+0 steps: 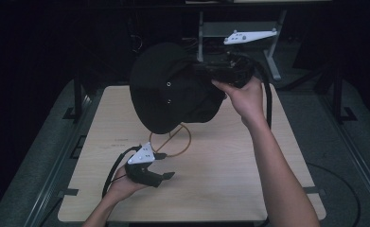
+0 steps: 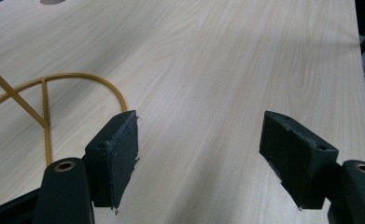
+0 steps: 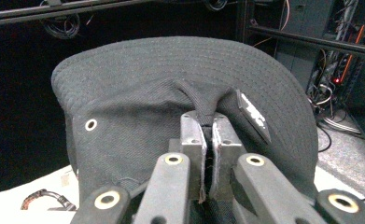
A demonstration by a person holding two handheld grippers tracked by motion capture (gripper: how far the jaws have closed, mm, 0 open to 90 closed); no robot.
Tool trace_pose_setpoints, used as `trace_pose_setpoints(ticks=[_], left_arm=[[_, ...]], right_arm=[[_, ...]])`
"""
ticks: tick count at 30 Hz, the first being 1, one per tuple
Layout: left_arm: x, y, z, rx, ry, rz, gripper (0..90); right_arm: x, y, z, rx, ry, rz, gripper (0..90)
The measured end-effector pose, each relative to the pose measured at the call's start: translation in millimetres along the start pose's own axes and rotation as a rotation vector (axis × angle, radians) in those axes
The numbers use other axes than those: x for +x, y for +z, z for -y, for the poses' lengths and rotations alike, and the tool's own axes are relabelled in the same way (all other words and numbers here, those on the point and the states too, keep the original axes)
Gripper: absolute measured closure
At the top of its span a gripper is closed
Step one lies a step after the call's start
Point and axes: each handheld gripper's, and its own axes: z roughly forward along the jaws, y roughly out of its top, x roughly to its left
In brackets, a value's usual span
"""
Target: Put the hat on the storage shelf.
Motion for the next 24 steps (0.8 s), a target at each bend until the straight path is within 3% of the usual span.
trace_pose_setpoints(ticks=[24], left_arm=[[-4.3,6.2,-3.5,0.006,0.023,0.029,27.7]], right_arm=[[-2.9,42.2,-28.0,0.088,-0.015,-0.002,85.7]])
